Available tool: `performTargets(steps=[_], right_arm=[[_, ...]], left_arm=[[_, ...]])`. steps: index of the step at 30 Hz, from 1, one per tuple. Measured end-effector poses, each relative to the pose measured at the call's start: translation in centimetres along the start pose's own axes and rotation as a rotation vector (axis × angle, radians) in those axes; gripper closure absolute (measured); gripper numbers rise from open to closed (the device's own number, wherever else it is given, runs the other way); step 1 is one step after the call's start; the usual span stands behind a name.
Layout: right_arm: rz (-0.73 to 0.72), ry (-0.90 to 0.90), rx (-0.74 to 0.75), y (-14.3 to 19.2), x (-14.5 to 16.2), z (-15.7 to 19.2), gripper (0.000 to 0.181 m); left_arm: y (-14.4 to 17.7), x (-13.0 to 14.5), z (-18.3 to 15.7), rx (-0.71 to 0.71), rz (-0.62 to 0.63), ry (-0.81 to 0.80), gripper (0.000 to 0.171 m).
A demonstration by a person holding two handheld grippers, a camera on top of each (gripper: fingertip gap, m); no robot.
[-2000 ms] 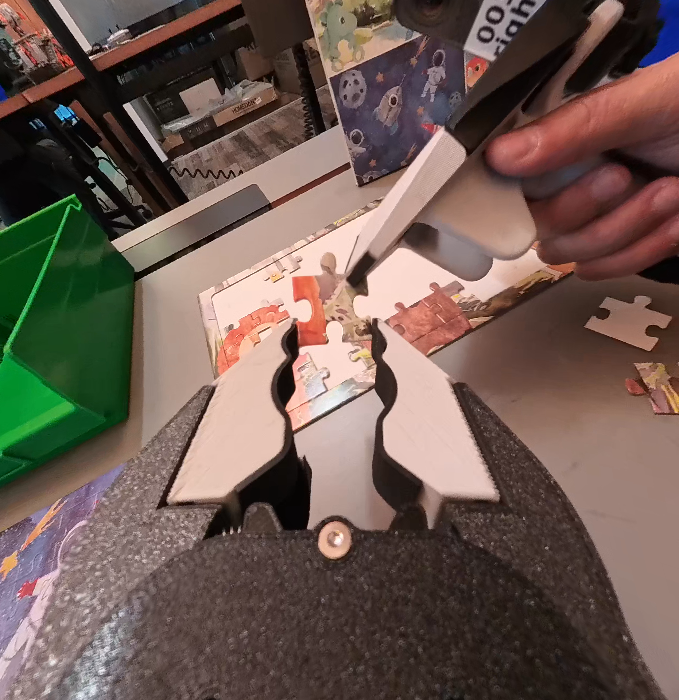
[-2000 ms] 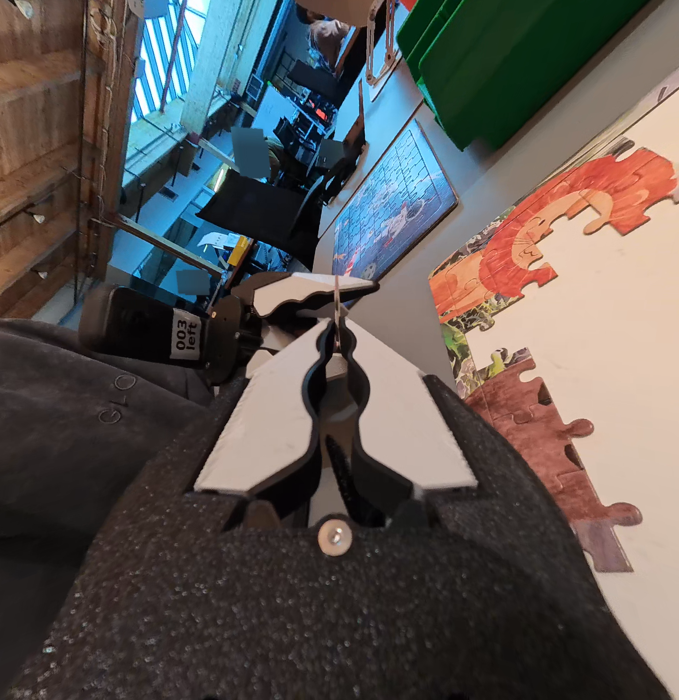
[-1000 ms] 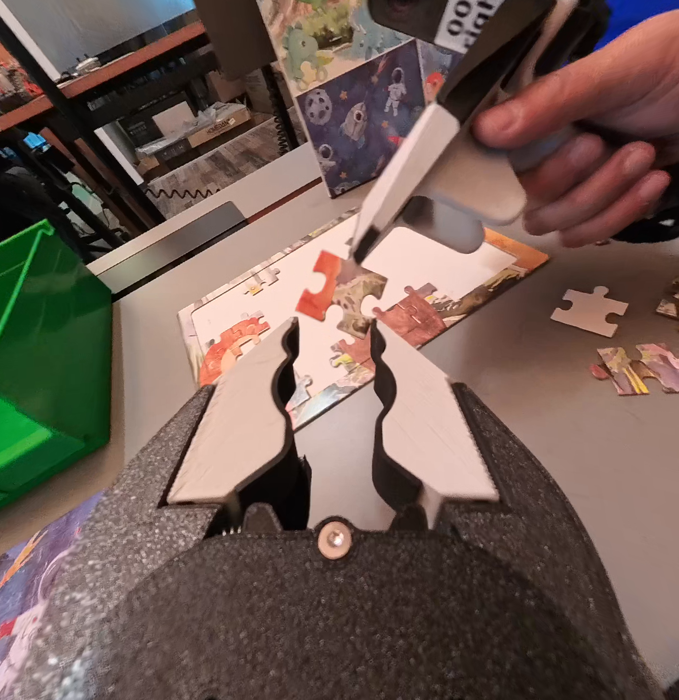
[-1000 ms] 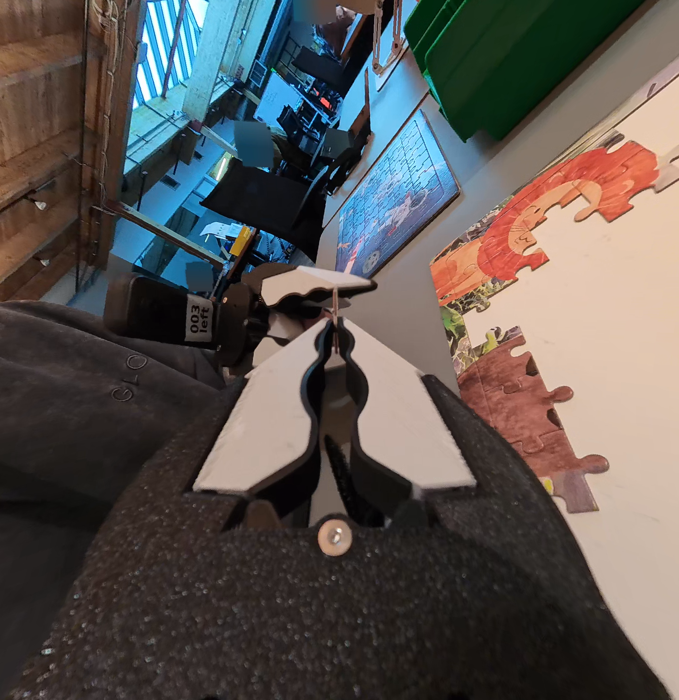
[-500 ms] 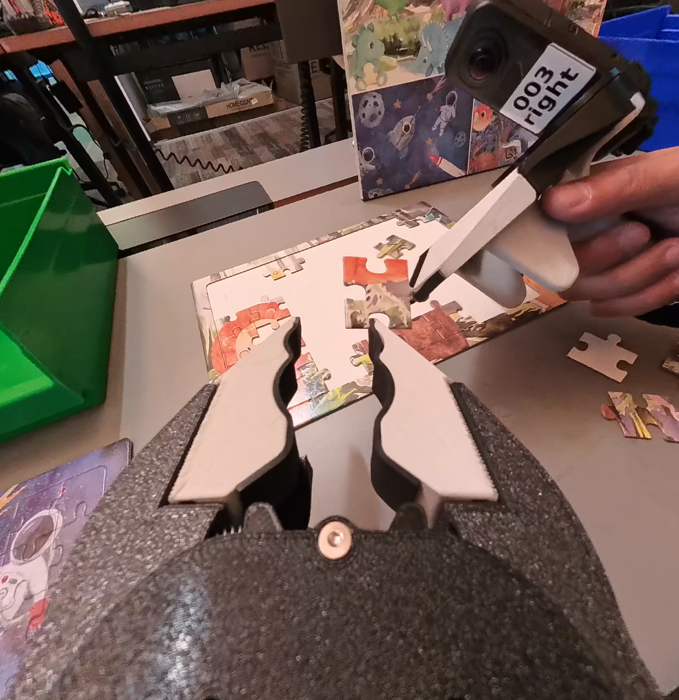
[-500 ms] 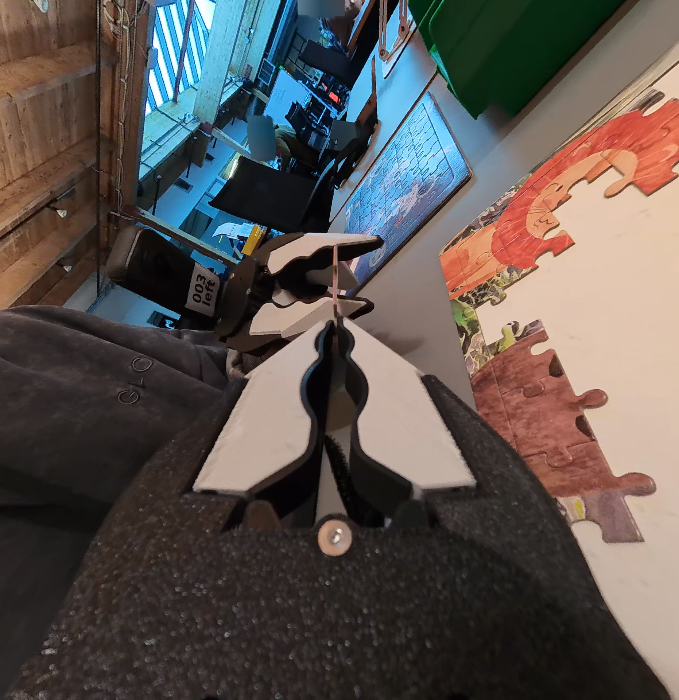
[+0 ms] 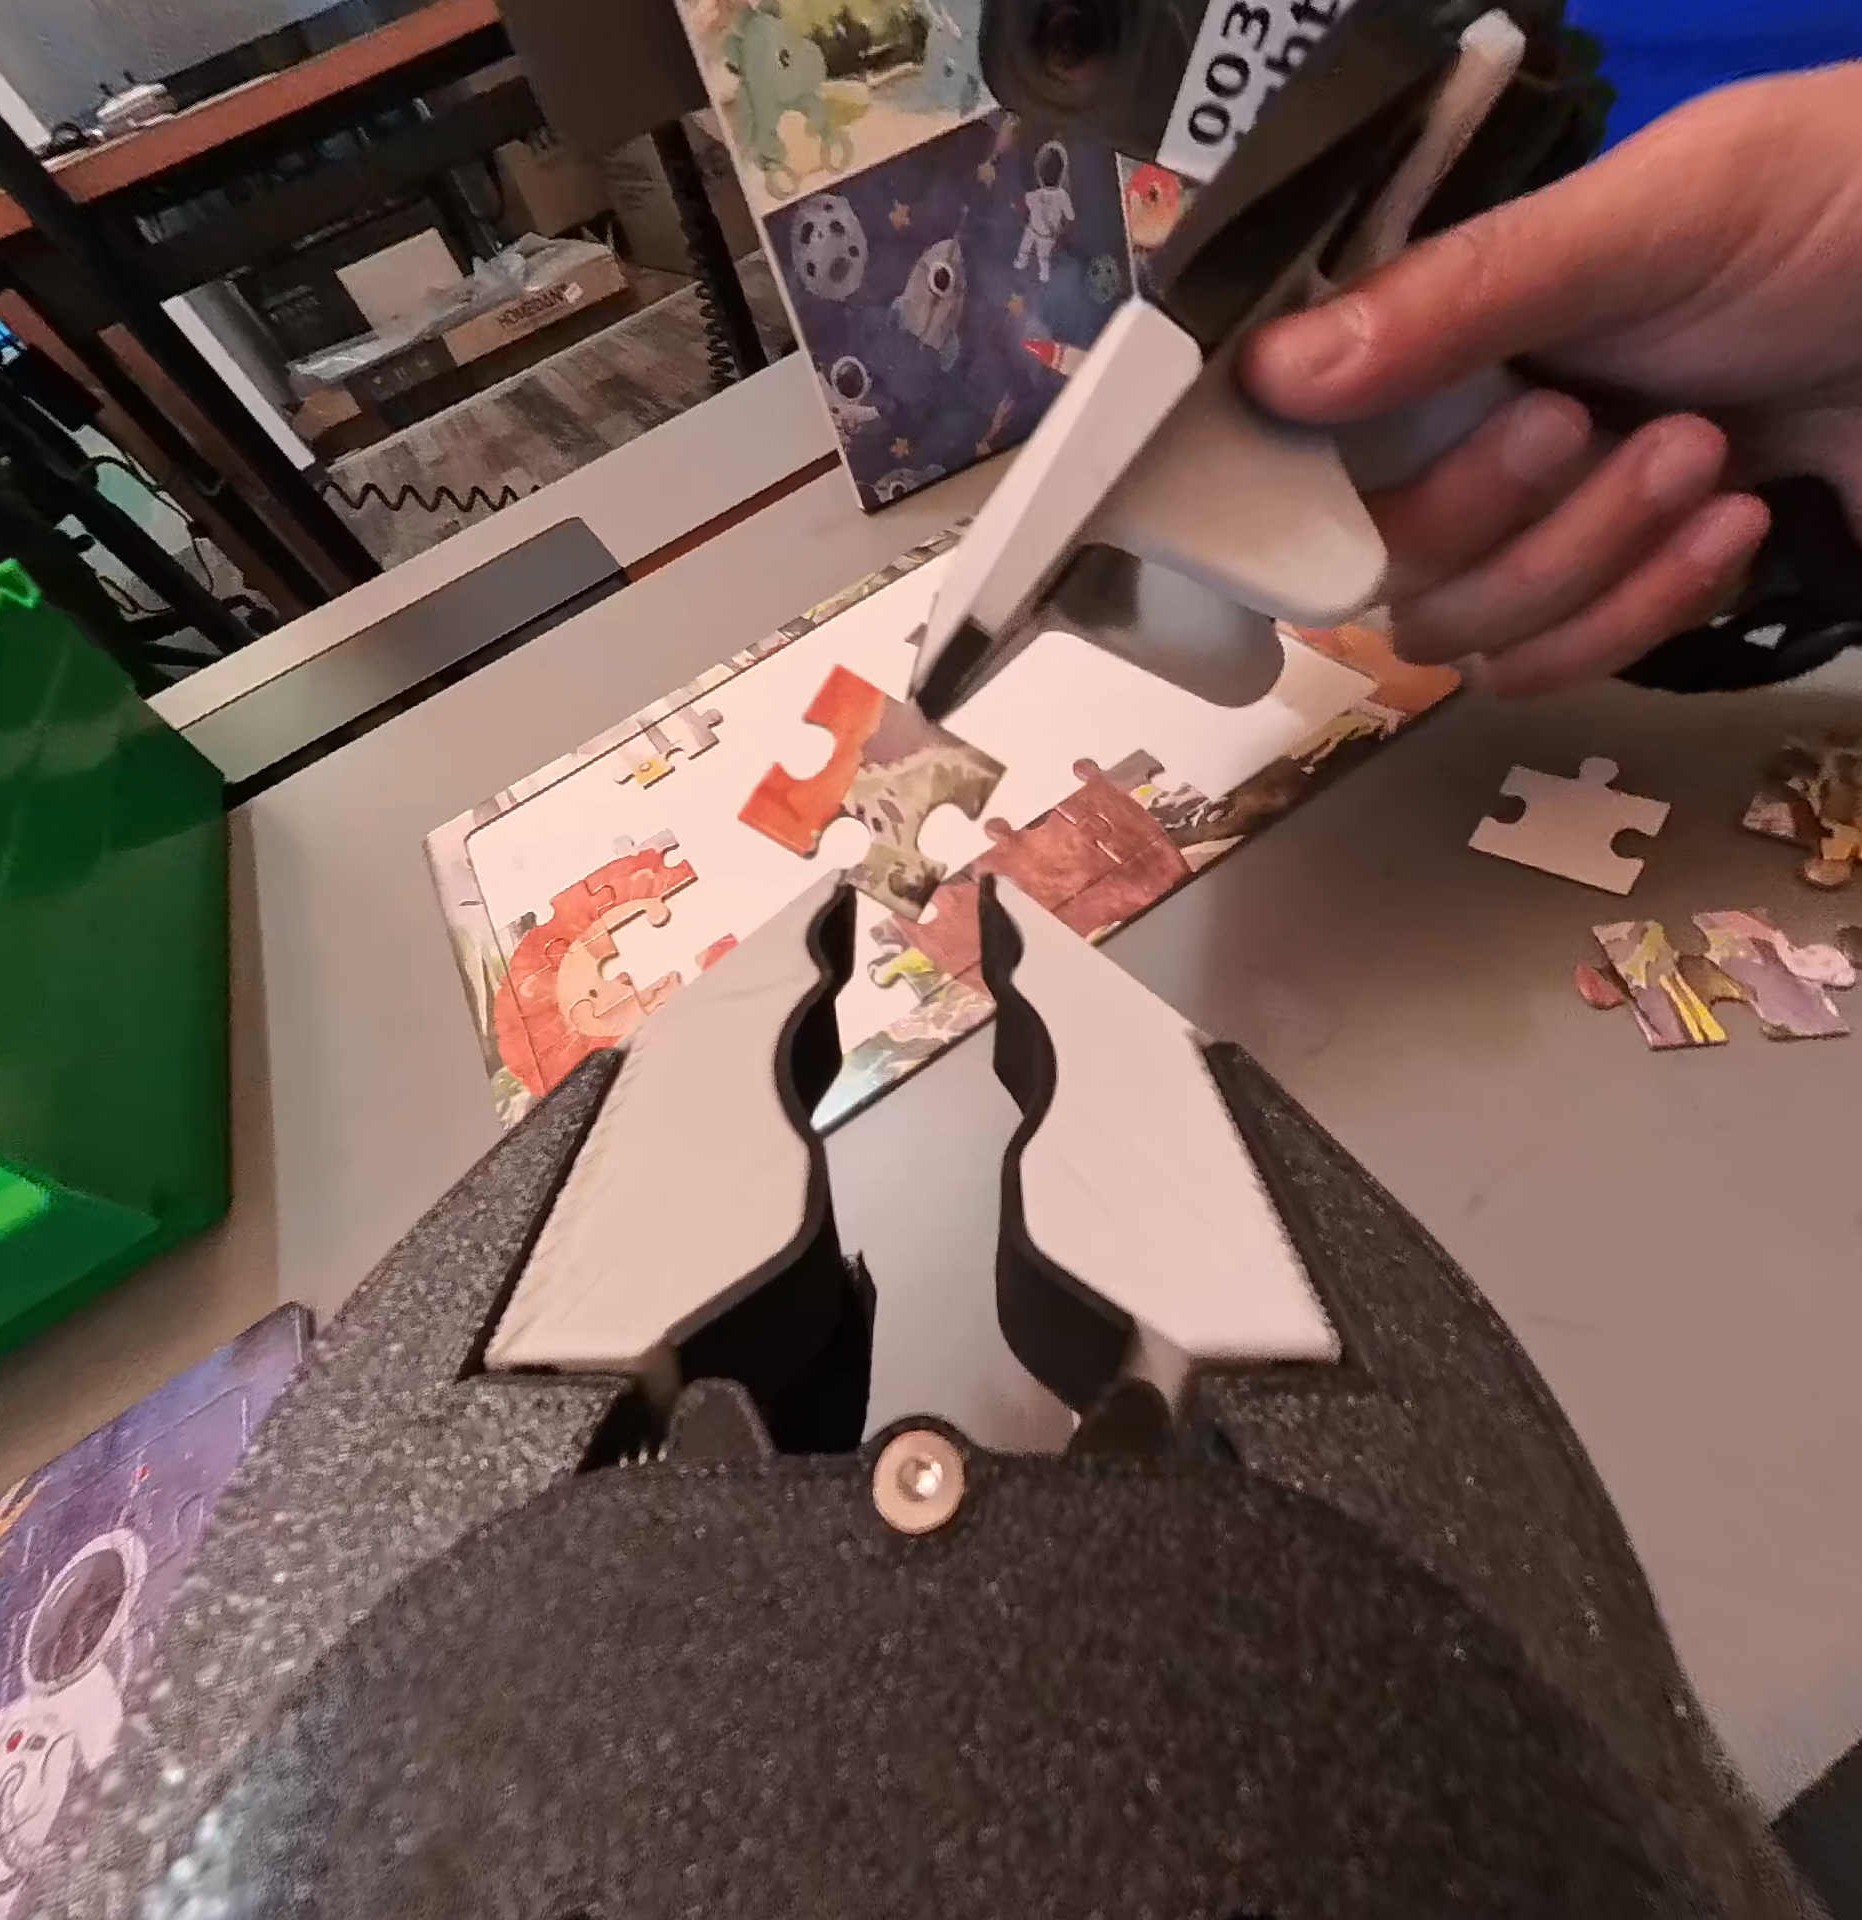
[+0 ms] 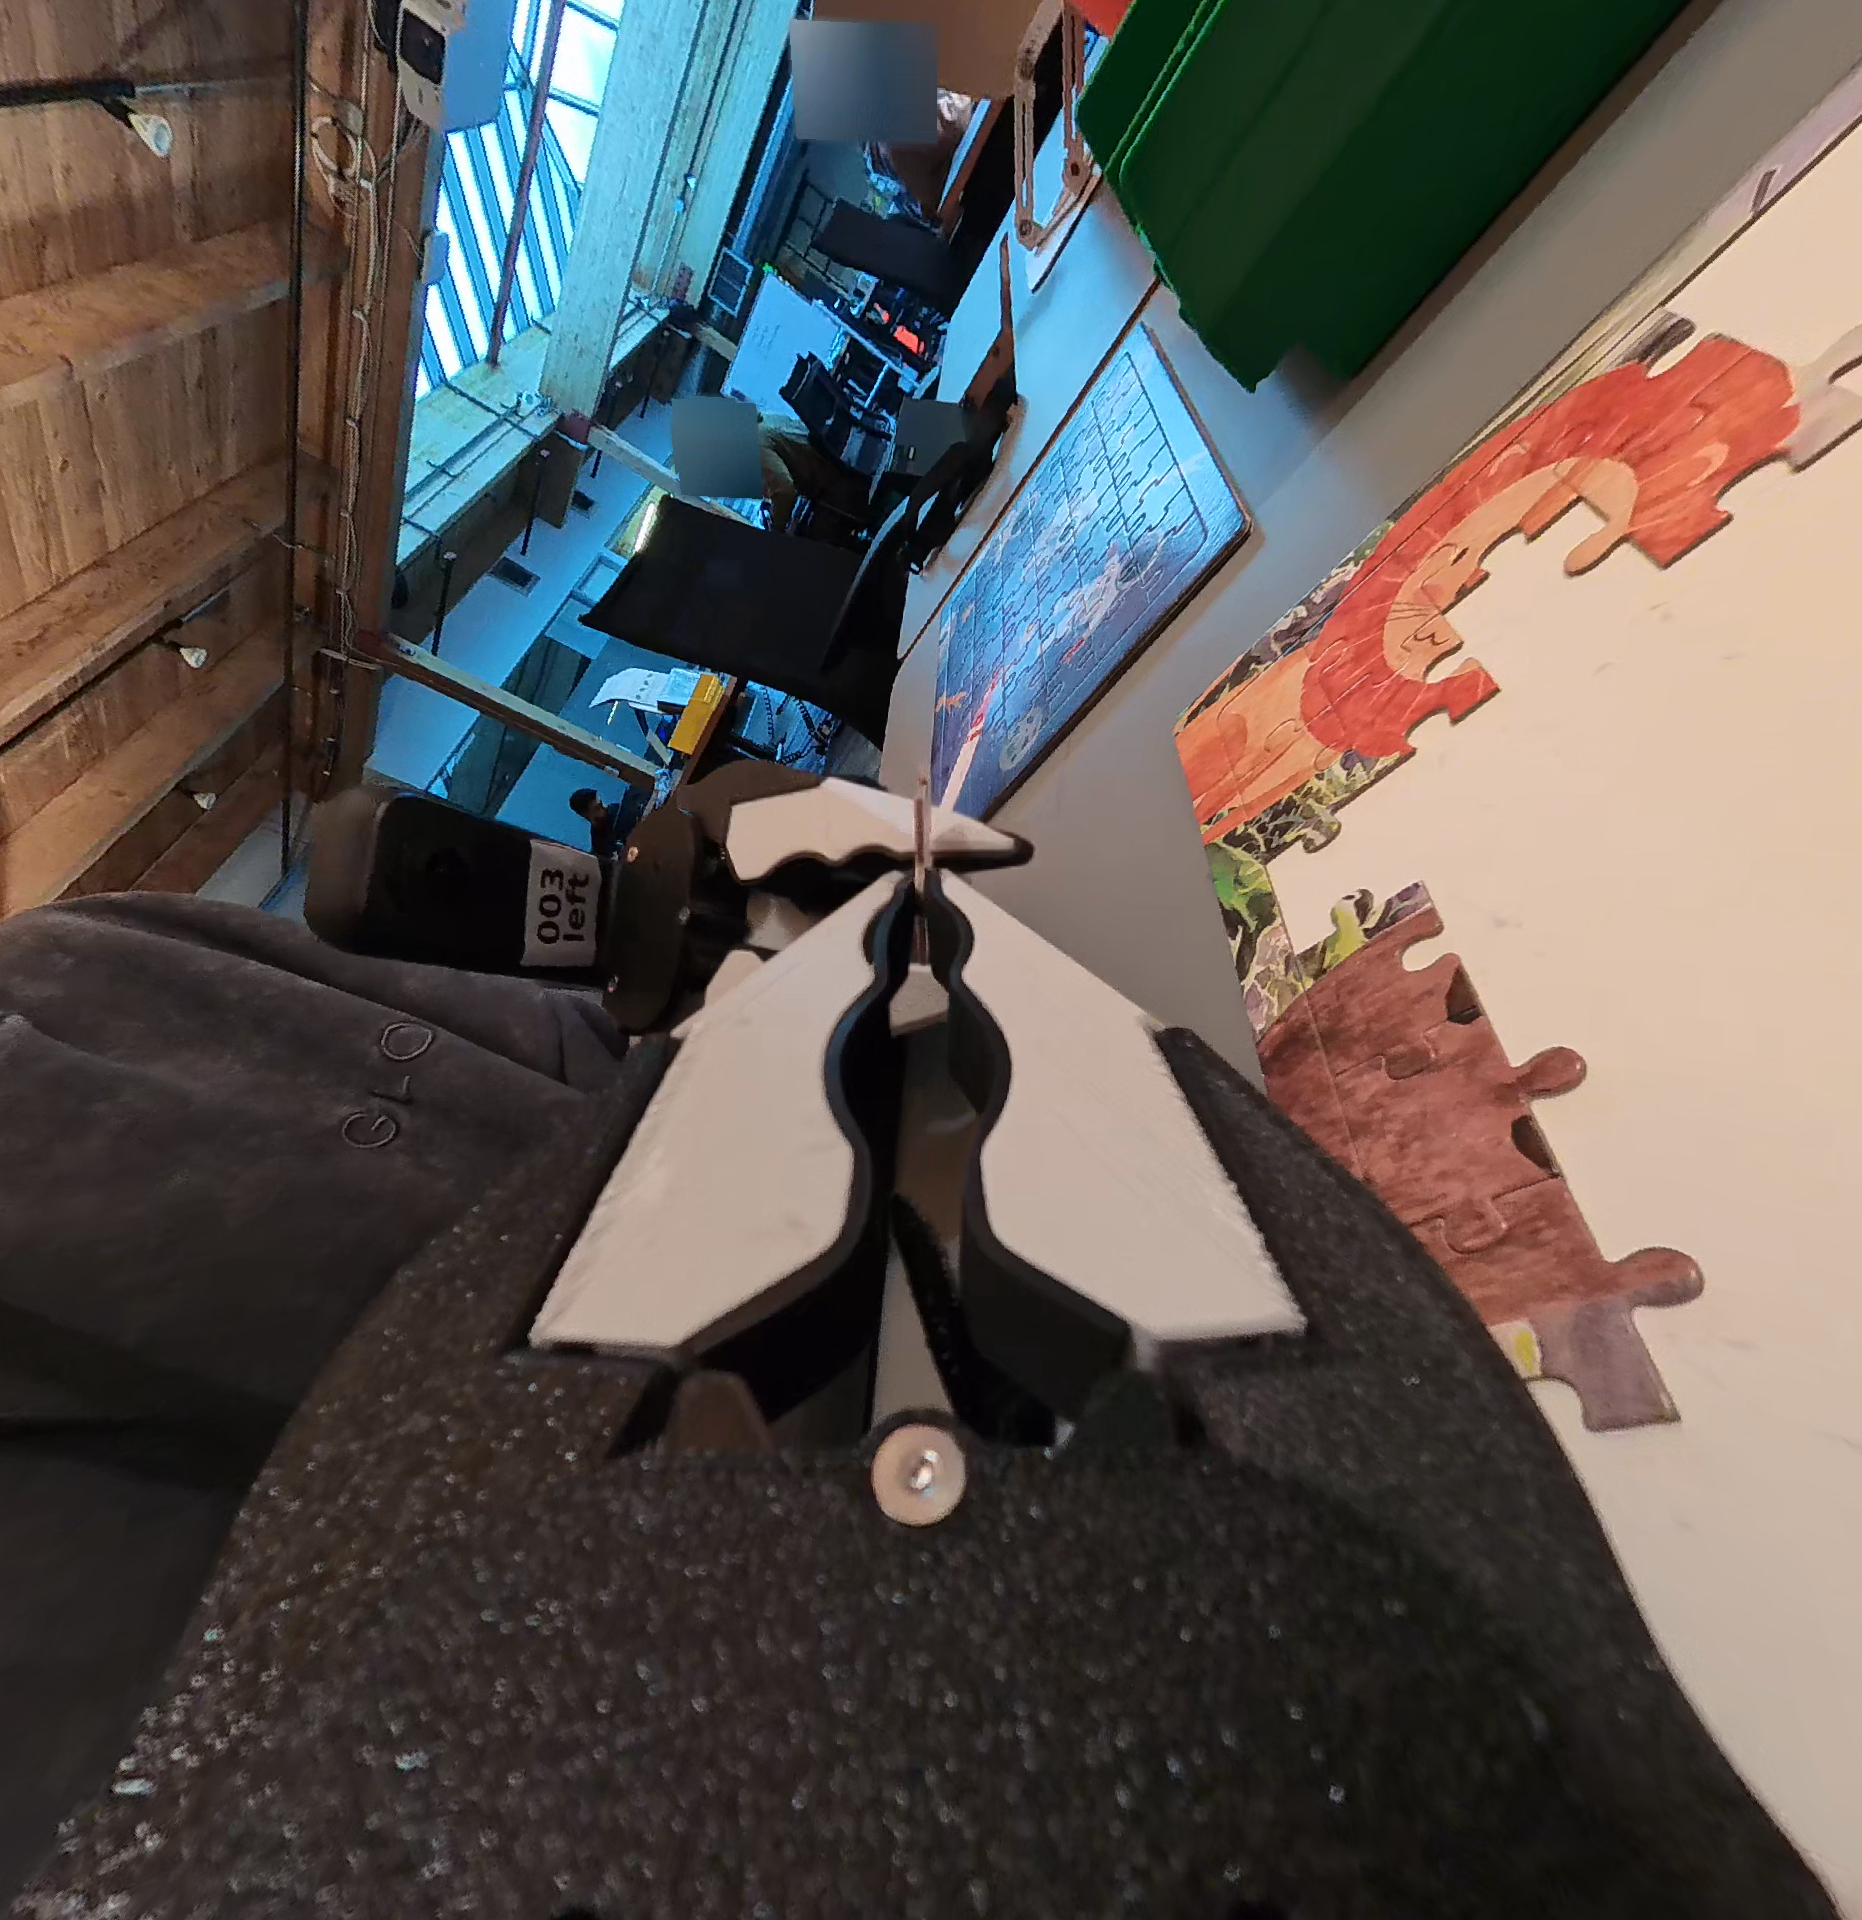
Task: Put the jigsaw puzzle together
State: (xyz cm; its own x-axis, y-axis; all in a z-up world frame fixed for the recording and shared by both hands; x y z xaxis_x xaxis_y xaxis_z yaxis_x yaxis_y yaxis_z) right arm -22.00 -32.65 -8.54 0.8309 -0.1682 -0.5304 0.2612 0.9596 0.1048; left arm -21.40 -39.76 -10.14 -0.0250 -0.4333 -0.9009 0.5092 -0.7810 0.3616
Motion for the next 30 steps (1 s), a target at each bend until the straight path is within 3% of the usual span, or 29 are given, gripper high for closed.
performTargets(steps=[7, 12, 18, 20, 24, 30], right_arm=[[0.037, 0.02, 0.041, 0.4, 0.4, -0.3, 0.18], [0.086, 0.019, 0.11, 0.1, 1.2, -1.4, 0.18], [0.067, -0.038, 0.156, -0.5, -0.3, -2.8, 0.18], [0.167, -0.077, 0.194, -0.9, -0.4, -3.6, 0.179], [0.392, 0.014, 0.347, -1.0, -1.8, -4.9, 0.18], [0.673, 0.081, 0.377, -2.2, -1.8, -6.3, 0.18]], left_arm=[[-0.3, 0.5, -0.7, 0.004, 0.035, -0.063, 0.152], [-0.7, 1.6, 0.0, -0.002, 0.105, -0.018, 0.156], [-1.1, 2.3, -0.5, 0.019, 0.161, -0.034, 0.156], [-1.2, 2.8, 0.2, -0.003, 0.191, -0.004, 0.156], [-1.1, 3.9, 2.3, -0.047, 0.24, 0.099, 0.155], [-0.9, 4.4, 4.1, -0.064, 0.243, 0.201, 0.156]])
Point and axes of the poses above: each gripper's, where its closed fingertips meet, y back along the fingers, x out of its underside, z = x × y across the jaws, the point moved 4 cm from there along y, back along the fingers
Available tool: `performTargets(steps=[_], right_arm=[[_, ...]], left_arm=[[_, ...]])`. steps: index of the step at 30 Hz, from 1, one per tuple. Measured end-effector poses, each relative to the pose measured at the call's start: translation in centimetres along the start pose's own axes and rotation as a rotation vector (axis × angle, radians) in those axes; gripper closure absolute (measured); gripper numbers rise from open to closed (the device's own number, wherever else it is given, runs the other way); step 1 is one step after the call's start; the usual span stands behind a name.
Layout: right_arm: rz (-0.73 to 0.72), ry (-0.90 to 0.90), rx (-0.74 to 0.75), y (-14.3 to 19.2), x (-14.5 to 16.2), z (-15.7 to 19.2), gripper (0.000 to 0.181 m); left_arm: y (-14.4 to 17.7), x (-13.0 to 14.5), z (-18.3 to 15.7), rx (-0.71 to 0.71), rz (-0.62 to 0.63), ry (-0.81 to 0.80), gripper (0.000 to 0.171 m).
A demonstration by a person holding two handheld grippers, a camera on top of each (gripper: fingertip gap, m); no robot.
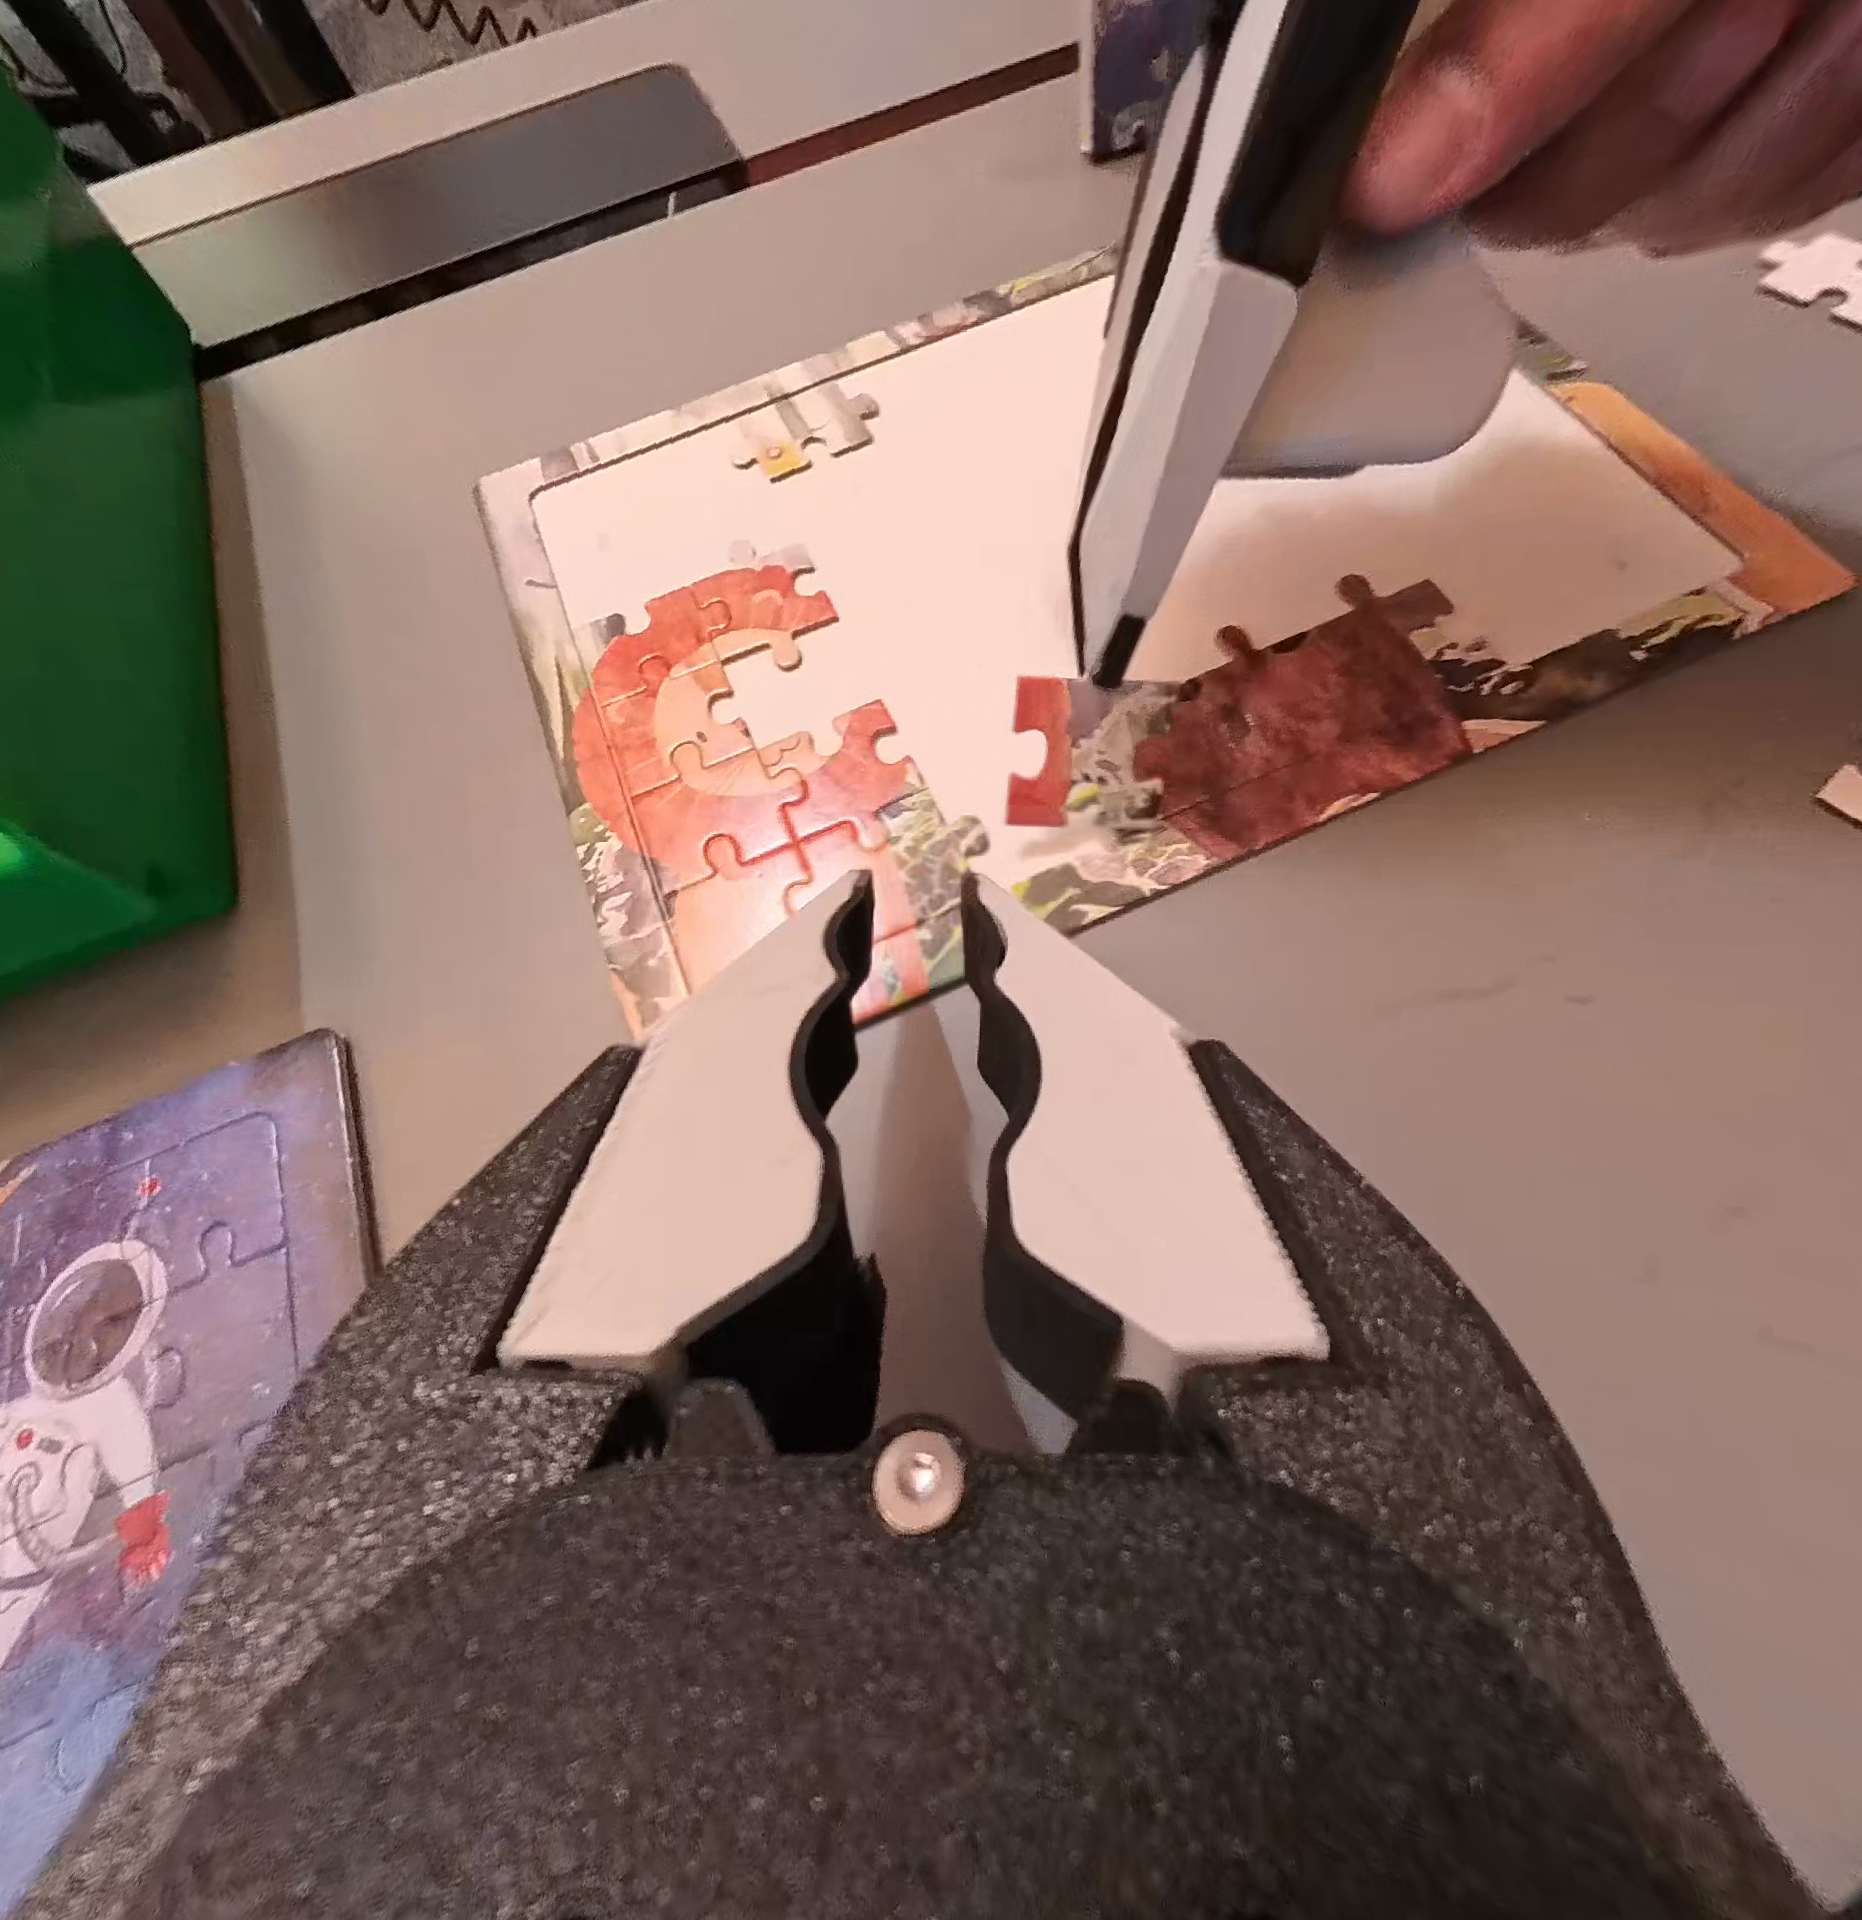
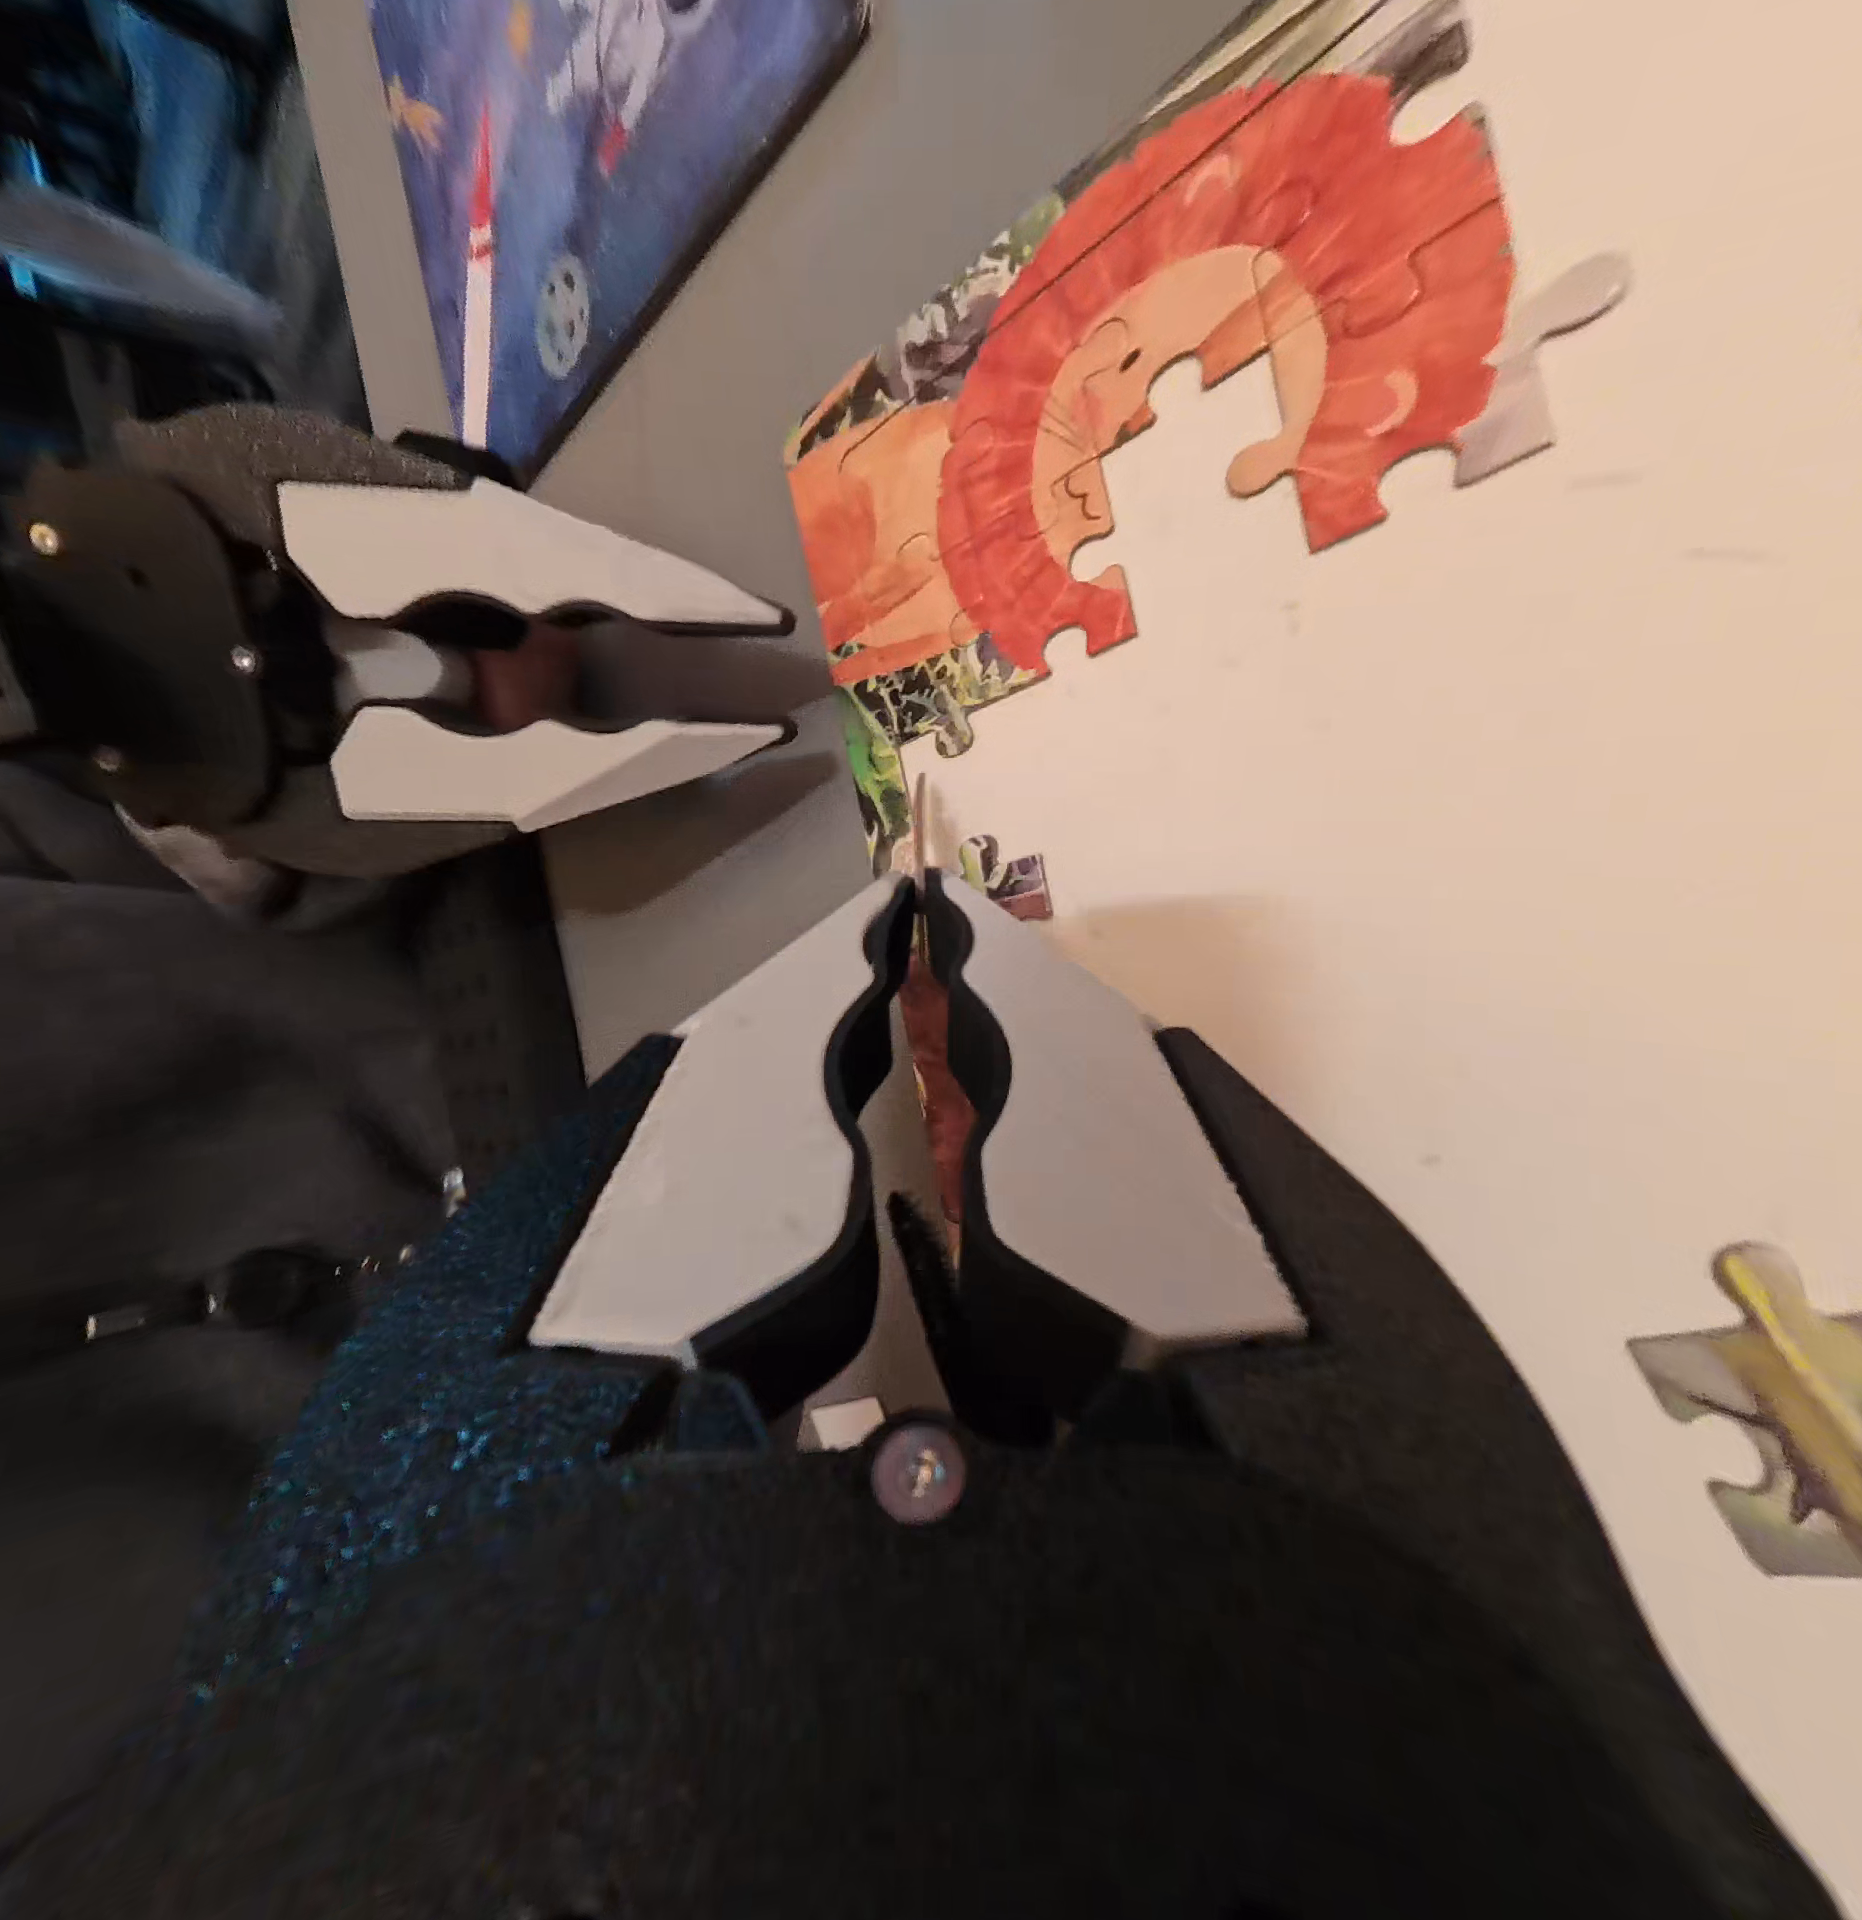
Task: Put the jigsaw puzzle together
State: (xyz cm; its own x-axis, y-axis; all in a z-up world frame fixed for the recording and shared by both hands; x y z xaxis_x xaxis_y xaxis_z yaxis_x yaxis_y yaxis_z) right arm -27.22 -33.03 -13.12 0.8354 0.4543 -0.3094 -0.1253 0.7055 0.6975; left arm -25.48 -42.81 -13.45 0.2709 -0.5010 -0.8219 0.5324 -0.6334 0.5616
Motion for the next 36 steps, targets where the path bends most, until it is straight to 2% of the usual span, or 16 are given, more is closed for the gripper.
performTargets(steps=[4, 7, 10, 18, 26, 31, 36], right_arm=[[0.125, 0.059, -0.015, -0.4, -1.3, 0.3, 0.18], [0.237, 0.079, -0.034, -0.9, -1.7, 0.3, 0.18], [0.293, 0.069, -0.033, -1.3, -2.1, -0.2, 0.179], [0.334, 0.051, 0.03, -1.8, -2.4, -2.0, 0.174], [0.294, 0.047, 0.021, -2.2, -2.7, -2.1, 0.174], [0.279, 0.078, 0.058, -2.0, -2.5, -1.8, 0.167], [0.287, 0.116, 0.071, -2.1, -2.4, -1.7, 0.174]], left_arm=[[-0.5, 0.4, 0.4, -0.01, 0.043, 0.014, 0.159], [-0.7, 0.6, 0.4, -0.017, 0.062, 0.005, 0.169], [-0.7, 0.6, 0.3, -0.012, 0.059, 0.003, 0.171], [-0.8, 0.7, 0.1, 0.002, 0.068, -0.011, 0.171], [-0.9, 0.7, -0.2, 0.006, 0.072, -0.029, 0.171], [-0.9, 0.8, -0.2, 0.006, 0.078, -0.036, 0.171], [-1.0, 0.8, -0.2, 0.003, 0.08, -0.041, 0.171]])
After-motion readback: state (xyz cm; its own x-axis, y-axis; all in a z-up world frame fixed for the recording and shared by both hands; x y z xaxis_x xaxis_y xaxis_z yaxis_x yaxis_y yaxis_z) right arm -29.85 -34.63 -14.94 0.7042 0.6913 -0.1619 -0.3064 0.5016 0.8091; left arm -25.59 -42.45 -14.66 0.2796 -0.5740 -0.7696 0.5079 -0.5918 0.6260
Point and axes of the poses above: each gripper's, where its closed fingertips meet, y back along the fingers, x out of its underside, z = x × y across the jaws, the point moved 4 cm from there along y, back along the fingers
